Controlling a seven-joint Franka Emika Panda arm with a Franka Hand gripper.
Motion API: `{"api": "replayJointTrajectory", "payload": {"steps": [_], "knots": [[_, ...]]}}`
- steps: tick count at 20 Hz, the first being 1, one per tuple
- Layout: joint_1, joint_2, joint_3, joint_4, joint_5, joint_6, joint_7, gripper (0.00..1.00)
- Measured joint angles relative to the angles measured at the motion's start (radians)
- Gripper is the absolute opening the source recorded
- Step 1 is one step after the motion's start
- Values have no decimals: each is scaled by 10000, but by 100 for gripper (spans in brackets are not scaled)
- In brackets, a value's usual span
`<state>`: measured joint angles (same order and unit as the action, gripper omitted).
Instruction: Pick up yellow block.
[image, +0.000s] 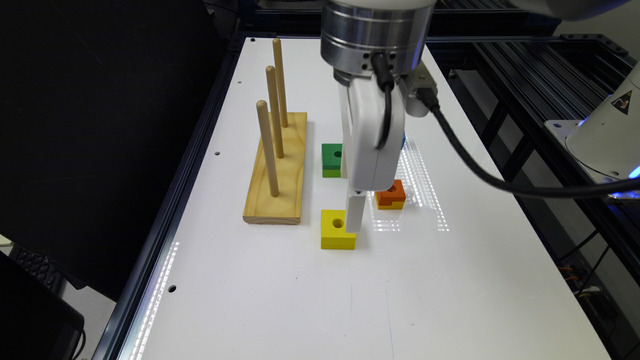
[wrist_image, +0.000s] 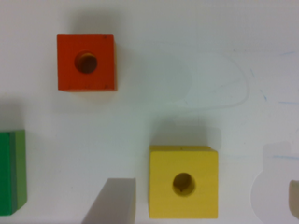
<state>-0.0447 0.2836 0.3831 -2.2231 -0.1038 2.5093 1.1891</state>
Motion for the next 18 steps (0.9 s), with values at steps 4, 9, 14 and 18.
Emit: {"api": "replayJointTrajectory", "payload": {"steps": [4,9,14,18], "knots": [[0,44,-1,39,-38,0,34,100],[-3,111,-26,38,-60,8,36,100],[-5,531,-85,57,-319,356,152,100],[-3,532,-88,71,-329,358,155,100]]}}
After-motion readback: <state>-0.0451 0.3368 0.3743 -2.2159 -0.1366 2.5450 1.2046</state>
